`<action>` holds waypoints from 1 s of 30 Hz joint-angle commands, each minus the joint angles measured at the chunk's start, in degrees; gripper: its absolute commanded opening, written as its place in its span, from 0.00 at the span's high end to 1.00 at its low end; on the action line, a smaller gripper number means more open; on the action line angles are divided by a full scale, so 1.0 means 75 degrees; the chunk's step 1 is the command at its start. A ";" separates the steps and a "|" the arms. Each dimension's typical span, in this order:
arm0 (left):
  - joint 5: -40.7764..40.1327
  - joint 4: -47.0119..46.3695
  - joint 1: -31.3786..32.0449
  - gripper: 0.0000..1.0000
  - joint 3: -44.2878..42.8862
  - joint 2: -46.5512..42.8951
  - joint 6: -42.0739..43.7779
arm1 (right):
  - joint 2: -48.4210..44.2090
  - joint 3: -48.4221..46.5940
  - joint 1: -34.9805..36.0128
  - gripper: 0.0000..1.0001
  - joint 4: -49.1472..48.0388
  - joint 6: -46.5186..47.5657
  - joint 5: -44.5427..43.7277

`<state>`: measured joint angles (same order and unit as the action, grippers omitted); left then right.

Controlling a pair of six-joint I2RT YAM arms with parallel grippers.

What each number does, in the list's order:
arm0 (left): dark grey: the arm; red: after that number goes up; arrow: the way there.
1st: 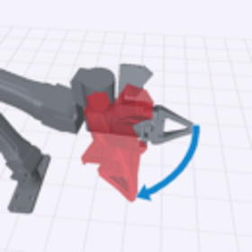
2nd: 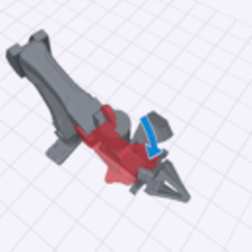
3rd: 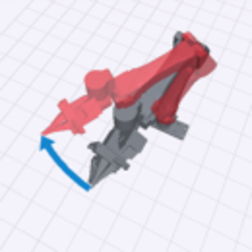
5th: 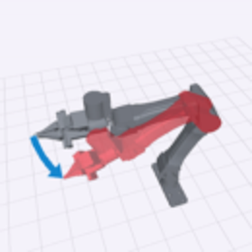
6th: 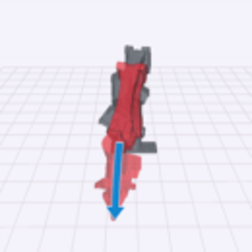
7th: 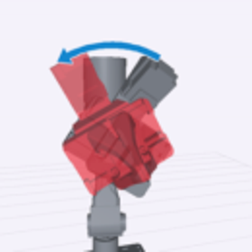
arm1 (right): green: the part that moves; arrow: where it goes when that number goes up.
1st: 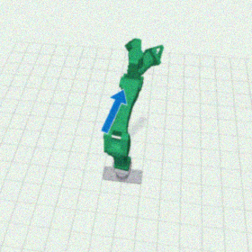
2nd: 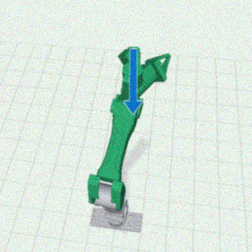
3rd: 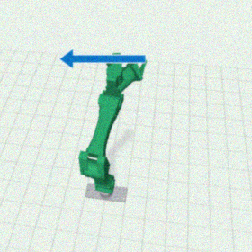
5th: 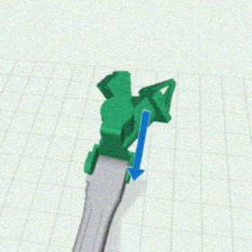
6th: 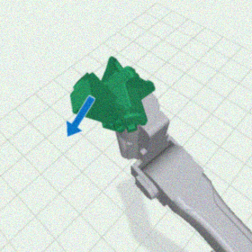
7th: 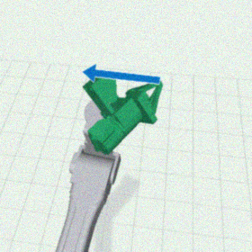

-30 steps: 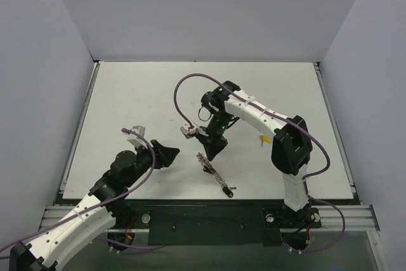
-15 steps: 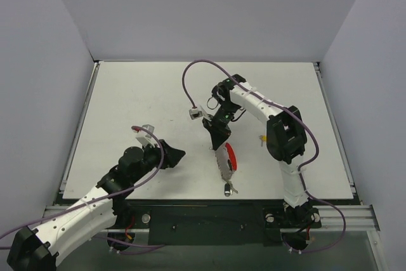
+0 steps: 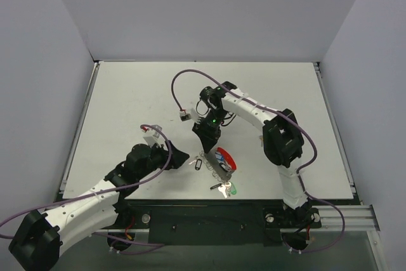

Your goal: Put the keys on the keyring

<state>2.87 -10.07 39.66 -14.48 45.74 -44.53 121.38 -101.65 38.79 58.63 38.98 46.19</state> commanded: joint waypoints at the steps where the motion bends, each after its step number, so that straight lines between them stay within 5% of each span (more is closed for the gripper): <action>1: 0.0155 -0.0076 0.0021 0.28 -0.0237 -0.0203 0.0032 | -0.1449 0.0543 -0.0097 0.76 -0.0047 -0.0627 -0.0299; 4: 0.0144 0.0111 0.0056 0.28 -0.0296 -0.0122 0.0043 | -0.2576 0.1793 -0.0202 0.66 -0.0363 -0.0452 -0.0429; 6: 0.0097 0.0135 0.0091 0.28 -0.0424 0.0158 0.0136 | -0.3373 0.2834 -0.0424 0.46 -0.0831 -0.0428 -0.0034; 10: 0.0132 0.0158 0.0091 0.28 -0.0951 0.1211 0.0371 | -0.4558 0.4572 -0.1325 0.21 -0.2001 -0.0649 0.1771; 16: 0.0705 -0.0263 0.0079 0.31 -0.2133 0.3205 0.0395 | -0.4572 0.4448 -0.1878 0.21 -0.2029 -0.1002 0.1131; 21: 0.1467 -0.0194 0.0126 0.52 -0.2920 0.4540 0.0488 | -0.4173 0.4132 -0.1949 0.24 -0.1596 -0.0956 0.1236; 30: 0.0988 0.1736 0.0571 0.54 -0.3904 0.4952 0.1788 | -0.3845 0.3897 -0.1961 0.27 -0.1126 -0.0651 0.1212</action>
<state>12.12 -5.04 42.76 -38.50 82.06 -37.82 92.12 -70.13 24.38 46.22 32.18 53.87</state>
